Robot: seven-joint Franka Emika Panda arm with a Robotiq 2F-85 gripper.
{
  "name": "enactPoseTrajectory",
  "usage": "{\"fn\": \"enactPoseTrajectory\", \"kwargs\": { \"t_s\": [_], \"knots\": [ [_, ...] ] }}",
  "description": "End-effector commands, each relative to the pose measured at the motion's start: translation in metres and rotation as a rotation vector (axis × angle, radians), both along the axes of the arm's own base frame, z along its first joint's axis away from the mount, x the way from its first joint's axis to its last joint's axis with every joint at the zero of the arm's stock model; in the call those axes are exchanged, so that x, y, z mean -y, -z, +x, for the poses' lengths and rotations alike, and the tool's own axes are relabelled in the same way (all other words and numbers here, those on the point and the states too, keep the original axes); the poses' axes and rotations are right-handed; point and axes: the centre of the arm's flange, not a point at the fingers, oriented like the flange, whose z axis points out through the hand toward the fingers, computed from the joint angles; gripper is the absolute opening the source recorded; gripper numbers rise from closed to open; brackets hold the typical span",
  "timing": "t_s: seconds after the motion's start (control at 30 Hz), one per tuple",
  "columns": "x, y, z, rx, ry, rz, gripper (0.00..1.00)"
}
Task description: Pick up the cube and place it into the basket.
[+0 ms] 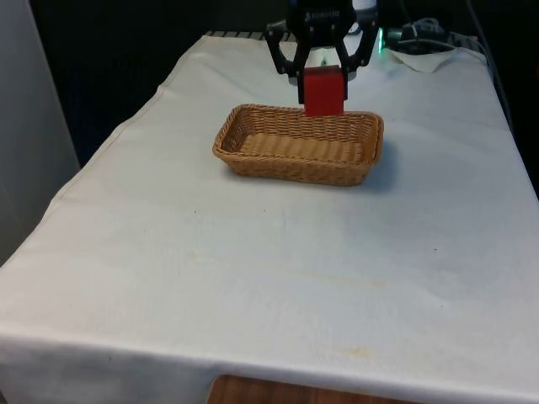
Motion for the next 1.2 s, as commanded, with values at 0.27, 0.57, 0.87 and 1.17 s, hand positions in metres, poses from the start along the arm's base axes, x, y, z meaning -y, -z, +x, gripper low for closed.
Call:
{"fn": "enactPoseTrajectory", "kwargs": {
  "t_s": [0.27,0.57,0.87,1.17],
  "knots": [
    [0.003,-0.009,-0.008,-0.007,-0.019,0.005,0.0],
    [0.007,-0.028,-0.024,-0.008,-0.047,-0.003,0.0],
    [0.008,-0.034,-0.031,-0.014,-0.058,0.004,0.0],
    [0.01,-0.036,-0.054,-0.027,-0.055,0.013,0.0]
  ]
}}
